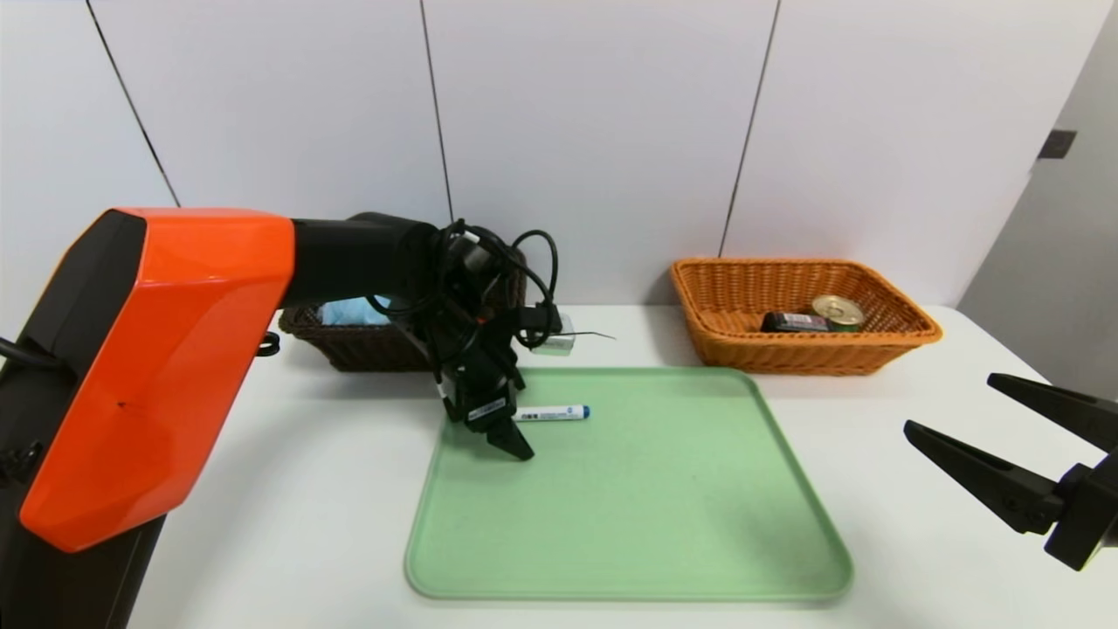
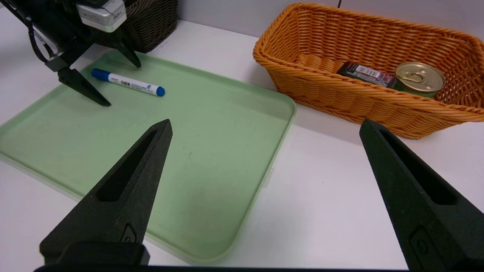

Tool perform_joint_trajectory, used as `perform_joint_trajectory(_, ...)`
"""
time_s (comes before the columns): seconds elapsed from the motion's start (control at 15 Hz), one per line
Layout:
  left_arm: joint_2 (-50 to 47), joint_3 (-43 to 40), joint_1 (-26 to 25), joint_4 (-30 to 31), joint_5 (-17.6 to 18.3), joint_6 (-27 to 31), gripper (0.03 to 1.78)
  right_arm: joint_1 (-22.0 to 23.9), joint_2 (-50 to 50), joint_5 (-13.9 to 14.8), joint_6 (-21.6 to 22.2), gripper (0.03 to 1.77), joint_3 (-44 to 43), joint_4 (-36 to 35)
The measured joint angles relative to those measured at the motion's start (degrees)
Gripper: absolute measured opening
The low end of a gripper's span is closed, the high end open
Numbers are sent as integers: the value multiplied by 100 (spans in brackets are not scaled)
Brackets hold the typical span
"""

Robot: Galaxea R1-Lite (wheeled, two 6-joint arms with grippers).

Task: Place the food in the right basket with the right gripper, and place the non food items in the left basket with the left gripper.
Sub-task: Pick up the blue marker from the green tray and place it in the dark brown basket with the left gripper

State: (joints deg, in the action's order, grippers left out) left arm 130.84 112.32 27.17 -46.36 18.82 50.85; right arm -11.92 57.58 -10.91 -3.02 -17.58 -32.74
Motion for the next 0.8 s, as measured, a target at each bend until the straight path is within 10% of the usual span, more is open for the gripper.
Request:
perform_joint_trajectory(0.4, 110, -4, -99, 0, 184, 4, 169, -98, 0, 2, -9, 171, 9, 0)
perform_joint_trajectory(0.8, 80, -15, -185, -29, 173, 69, 98, -130, 2, 0, -11, 171, 6, 4)
